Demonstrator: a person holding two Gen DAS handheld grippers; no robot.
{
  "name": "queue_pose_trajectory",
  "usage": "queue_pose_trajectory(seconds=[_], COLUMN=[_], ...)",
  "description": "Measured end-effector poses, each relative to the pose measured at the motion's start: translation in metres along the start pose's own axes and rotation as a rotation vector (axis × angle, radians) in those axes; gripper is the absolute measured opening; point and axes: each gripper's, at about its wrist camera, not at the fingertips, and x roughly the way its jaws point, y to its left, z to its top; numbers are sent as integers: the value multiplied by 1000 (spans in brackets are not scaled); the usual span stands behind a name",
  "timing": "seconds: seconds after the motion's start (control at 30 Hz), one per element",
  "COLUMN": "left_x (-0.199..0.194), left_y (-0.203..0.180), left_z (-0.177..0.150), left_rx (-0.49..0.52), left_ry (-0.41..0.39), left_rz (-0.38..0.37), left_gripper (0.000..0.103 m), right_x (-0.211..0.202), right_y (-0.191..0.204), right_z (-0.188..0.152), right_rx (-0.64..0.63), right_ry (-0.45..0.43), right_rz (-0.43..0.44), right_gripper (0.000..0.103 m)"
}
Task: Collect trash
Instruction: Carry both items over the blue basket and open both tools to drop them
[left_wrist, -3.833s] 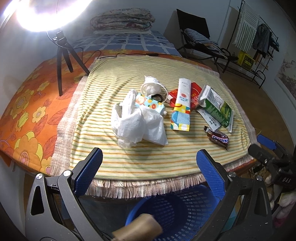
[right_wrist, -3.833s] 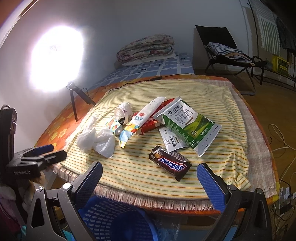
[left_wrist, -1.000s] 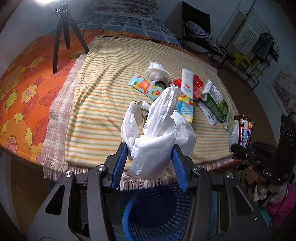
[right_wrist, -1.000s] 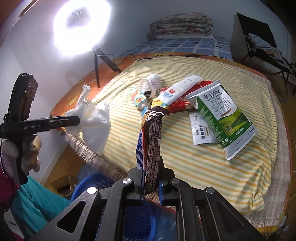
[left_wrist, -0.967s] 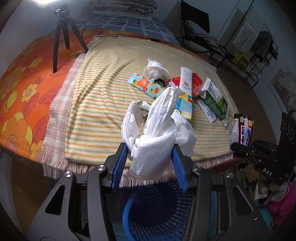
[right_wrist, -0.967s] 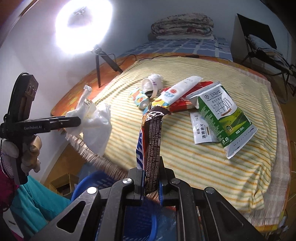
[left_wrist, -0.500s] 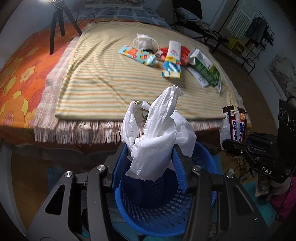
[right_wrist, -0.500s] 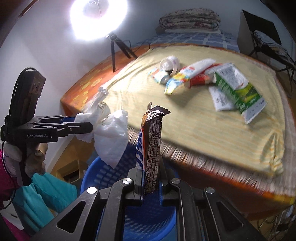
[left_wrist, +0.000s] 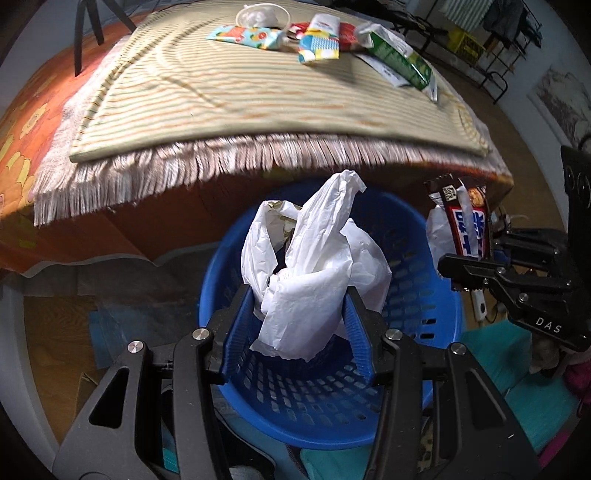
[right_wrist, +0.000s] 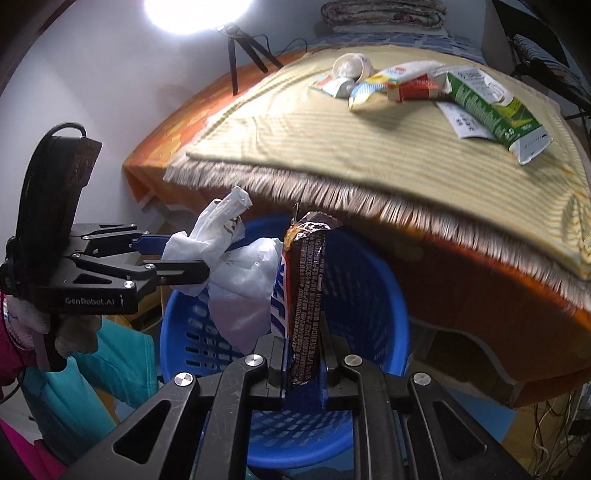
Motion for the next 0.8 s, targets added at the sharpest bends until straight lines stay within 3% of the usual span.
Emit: queue_pose_trajectory(seconds=[0.17,0.23,0.33,0.4,0.6,0.8], left_x=[8,10,11,10,8,6], left_y=[-3,-4,-4,-1,4,3], left_z=[-4,-4,-3,-2,-3,-1], left_rx=[13,19,19,14,5,2], left_ry=[27,26,15,14,22,7], left_rz=[6,14,25,28,35,42], left_gripper=[52,54,66,66,66,75], right_x=[3,4,4,4,3,1], right_y=[-1,-1,-4,-6,-12,-12], right_z=[-5,-5,-6,-6,-7,-7], right_rx=[8,14,31,46,80,87], right_ry=[10,8,2,-2,-1,-9], right_rz=[-6,-13,-29,-35,-51,-82], right_gripper=[15,25,48,66,82,90])
